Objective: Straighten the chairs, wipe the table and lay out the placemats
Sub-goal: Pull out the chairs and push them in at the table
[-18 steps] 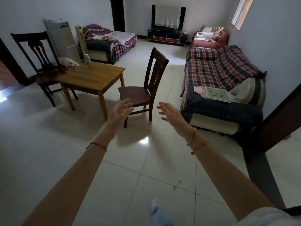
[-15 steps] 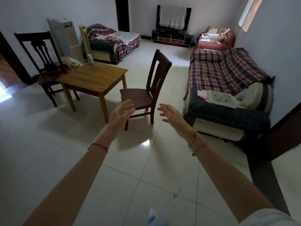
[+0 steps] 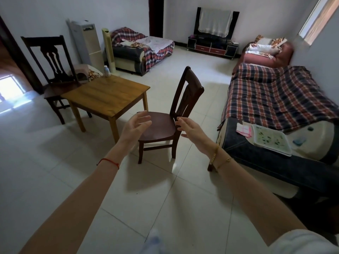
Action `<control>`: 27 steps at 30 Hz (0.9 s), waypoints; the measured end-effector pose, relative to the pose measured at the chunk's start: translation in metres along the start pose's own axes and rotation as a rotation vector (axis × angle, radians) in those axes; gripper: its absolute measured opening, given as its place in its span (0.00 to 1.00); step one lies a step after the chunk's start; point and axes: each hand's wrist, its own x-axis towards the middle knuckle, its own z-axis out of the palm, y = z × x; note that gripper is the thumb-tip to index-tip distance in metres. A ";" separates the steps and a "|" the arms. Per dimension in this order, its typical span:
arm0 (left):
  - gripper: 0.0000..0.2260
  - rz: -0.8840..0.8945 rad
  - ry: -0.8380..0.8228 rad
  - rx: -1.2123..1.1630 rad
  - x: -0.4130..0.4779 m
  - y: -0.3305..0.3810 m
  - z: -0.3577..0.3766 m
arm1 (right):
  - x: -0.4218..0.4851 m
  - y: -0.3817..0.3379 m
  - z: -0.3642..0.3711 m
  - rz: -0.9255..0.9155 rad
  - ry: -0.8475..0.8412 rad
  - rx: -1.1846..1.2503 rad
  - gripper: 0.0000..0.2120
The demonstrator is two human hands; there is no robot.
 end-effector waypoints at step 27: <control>0.24 -0.117 0.166 0.043 0.453 -0.054 0.162 | 0.498 0.031 -0.215 -0.051 -0.359 -0.060 0.22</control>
